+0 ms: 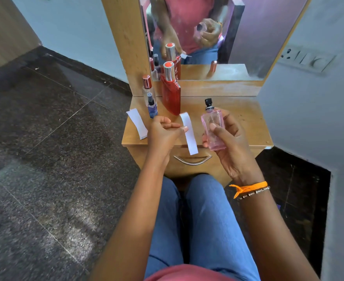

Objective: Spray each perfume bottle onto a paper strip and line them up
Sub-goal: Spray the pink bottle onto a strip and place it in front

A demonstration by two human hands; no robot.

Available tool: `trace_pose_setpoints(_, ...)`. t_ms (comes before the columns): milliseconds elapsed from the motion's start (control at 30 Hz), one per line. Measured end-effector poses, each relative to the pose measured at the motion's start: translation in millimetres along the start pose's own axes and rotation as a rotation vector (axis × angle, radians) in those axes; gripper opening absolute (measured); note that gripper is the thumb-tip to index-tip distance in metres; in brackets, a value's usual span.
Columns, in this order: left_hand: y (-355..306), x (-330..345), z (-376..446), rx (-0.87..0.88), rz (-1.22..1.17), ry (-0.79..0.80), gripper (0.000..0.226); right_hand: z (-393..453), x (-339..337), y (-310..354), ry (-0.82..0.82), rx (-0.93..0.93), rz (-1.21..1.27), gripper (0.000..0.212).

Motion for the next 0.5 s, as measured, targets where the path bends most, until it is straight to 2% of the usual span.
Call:
trace_pose_setpoints(100,-1.8,-0.9,-4.2,0.028,0.026,0.012,0.036,-3.5,1.7,-1.3,-0.006,-0.008,0.006,0.022)
trace_pose_setpoints(300,-19.2,14.9,-18.9,0.134,0.048,0.137,0.025,-7.1,2.4,-4.5,0.026,0.017,-0.068,0.021)
trace_pose_setpoints(367,-23.9,18.3,-24.0,0.155,0.067,0.153,0.025,-6.0,-1.4,-2.4,0.016,0.002,-0.131,0.028)
trace_pose_setpoints(500,-30.5,20.2,-30.1,0.163,0.091,0.184,0.029,-5.3,-11.3,3.9,-0.006,-0.038,-0.374,0.055)
Point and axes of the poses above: each hand's wrist, its own z-axis towards the middle knuckle, its own x-axis out of the palm, y = z × x, the point moved 10 cm from there along z, towards the middle knuckle, and after that the axes turned 8 degrees about -x, right-handed, at the moved point
